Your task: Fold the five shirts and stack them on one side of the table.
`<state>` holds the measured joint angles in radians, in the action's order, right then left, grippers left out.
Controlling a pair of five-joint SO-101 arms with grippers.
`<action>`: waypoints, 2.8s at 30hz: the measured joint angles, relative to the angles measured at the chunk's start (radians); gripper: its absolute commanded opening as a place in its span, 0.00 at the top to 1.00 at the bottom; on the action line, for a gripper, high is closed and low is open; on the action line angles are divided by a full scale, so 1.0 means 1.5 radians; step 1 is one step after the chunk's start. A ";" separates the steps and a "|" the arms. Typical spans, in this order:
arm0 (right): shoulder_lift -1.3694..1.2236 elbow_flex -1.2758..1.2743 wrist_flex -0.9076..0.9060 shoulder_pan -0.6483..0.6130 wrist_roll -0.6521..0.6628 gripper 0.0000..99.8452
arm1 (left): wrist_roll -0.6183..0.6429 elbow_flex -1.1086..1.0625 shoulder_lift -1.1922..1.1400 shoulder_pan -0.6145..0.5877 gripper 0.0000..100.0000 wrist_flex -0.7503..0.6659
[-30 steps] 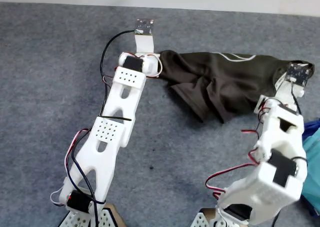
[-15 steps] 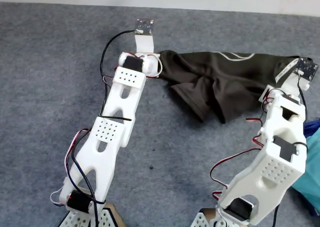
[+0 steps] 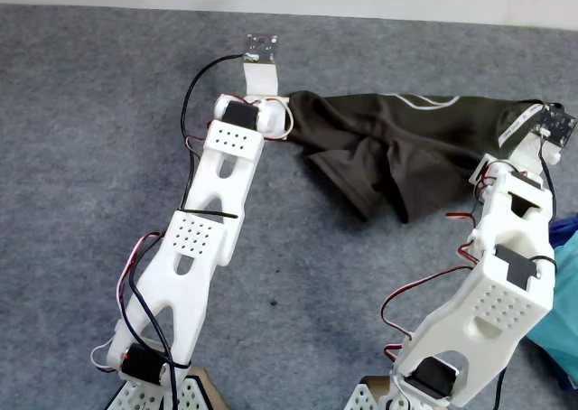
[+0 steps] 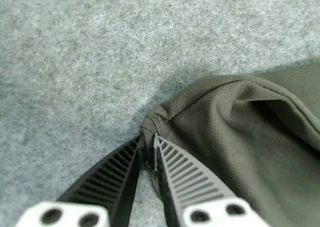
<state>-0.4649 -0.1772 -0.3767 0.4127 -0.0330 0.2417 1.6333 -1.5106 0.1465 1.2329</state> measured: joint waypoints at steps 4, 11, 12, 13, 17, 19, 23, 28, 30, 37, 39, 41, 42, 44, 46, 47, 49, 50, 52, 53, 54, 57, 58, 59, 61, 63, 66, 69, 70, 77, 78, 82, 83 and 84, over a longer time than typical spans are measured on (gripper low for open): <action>-0.001 0.023 0.000 0.001 0.000 0.99 | 0.000 0.000 0.000 -0.008 0.99 0.000; -0.002 0.163 -0.111 0.024 0.000 0.99 | 0.000 0.003 0.023 -0.072 0.99 -0.010; -0.002 0.200 -0.146 0.026 0.000 0.99 | 0.000 0.002 0.032 -0.085 0.99 -0.016; -0.002 0.242 -0.183 0.026 0.000 0.99 | 0.000 0.002 0.043 -0.097 0.99 -0.023; -0.002 0.420 -0.339 0.025 0.000 0.99 | -0.001 0.002 0.105 -0.132 0.99 -0.038; -0.002 0.515 -0.413 0.023 0.000 0.99 | -0.001 0.002 0.140 -0.142 0.99 -0.038; -0.002 0.699 -0.541 -0.001 0.000 0.99 | -0.001 0.002 0.219 -0.149 0.99 -0.038; -0.001 0.870 -0.676 -0.012 0.000 0.98 | -0.001 0.002 0.317 -0.160 0.99 -0.030; 0.000 0.883 -0.727 -0.029 -0.001 0.93 | -0.001 0.003 0.337 -0.162 0.99 -0.010; -0.002 0.766 -0.791 -0.130 -0.001 0.87 | -0.001 0.003 0.339 -0.166 0.99 0.072; -0.002 0.740 -0.803 -0.164 -0.001 0.87 | -0.001 0.003 0.336 -0.168 0.99 0.085; -0.002 0.711 -0.806 -0.200 -0.004 0.87 | -0.001 0.003 0.317 -0.169 0.99 0.085; -0.002 0.695 -0.806 -0.219 -0.011 0.87 | -0.001 0.003 0.305 -0.169 0.99 0.084; -0.002 0.663 -0.794 -0.245 -0.025 0.87 | -0.001 0.003 0.281 -0.169 0.99 0.069; -0.002 0.627 -0.765 -0.260 -0.035 0.87 | -0.001 0.003 0.265 -0.169 0.99 0.053; -0.002 0.605 -0.746 -0.265 -0.040 0.87 | -0.001 0.003 0.259 -0.169 0.99 0.048; -0.002 0.557 -0.707 -0.272 -0.043 0.87 | -0.001 0.003 0.248 -0.169 0.99 0.041; -0.002 0.536 -0.689 -0.276 -0.044 0.87 | -0.001 0.003 0.243 -0.169 0.99 0.037; -0.002 0.493 -0.662 -0.288 -0.045 0.87 | -0.001 0.003 0.234 -0.169 0.99 0.028; -0.002 0.473 -0.647 -0.296 -0.045 0.87 | -0.001 0.003 0.229 -0.169 0.99 0.020; -0.002 0.453 -0.632 -0.302 -0.045 0.87 | -0.001 0.003 0.224 -0.169 0.99 0.015; -0.002 0.399 -0.578 -0.314 -0.045 0.87 | -0.001 0.003 0.210 -0.169 0.99 0.007; -0.002 0.381 -0.561 -0.314 -0.045 0.87 | -0.001 0.003 0.206 -0.169 0.99 0.007; -0.002 0.366 -0.544 -0.314 -0.045 0.87 | -0.001 0.003 0.202 -0.169 0.99 0.005; -0.002 0.345 -0.517 -0.311 -0.045 0.87 | -0.001 0.003 0.193 -0.169 0.99 0.004; -0.002 0.336 -0.498 -0.314 -0.045 0.87 | -0.001 0.003 0.186 -0.169 0.99 0.004; -0.002 0.327 -0.482 -0.323 -0.045 0.87 | -0.001 0.003 0.184 -0.169 0.99 0.004; -0.027 0.313 -0.456 -0.321 -0.045 0.87 | -0.001 0.003 0.184 -0.169 0.99 0.004; -0.039 0.312 -0.449 -0.322 -0.045 0.87 | -0.001 0.003 0.184 -0.169 0.99 0.004; -0.068 0.311 -0.426 -0.346 -0.045 0.87 | -0.001 0.003 0.171 -0.169 0.99 -0.026; -0.068 0.311 -0.417 -0.346 -0.045 0.87 | -0.001 0.003 0.164 -0.169 0.99 -0.032; -0.068 0.311 -0.386 -0.345 -0.045 0.87 | -0.001 0.002 0.146 -0.169 0.99 -0.038; -0.068 0.311 -0.381 -0.345 -0.039 0.87 | -0.001 0.002 0.146 -0.169 0.99 -0.038; -0.068 0.311 -0.375 -0.345 -0.028 0.87 | -0.001 0.002 0.146 -0.169 0.99 -0.038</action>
<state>-0.5662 0.2892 -0.9398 -0.1043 -0.0744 0.2401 1.6364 -1.2912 -0.1066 1.1761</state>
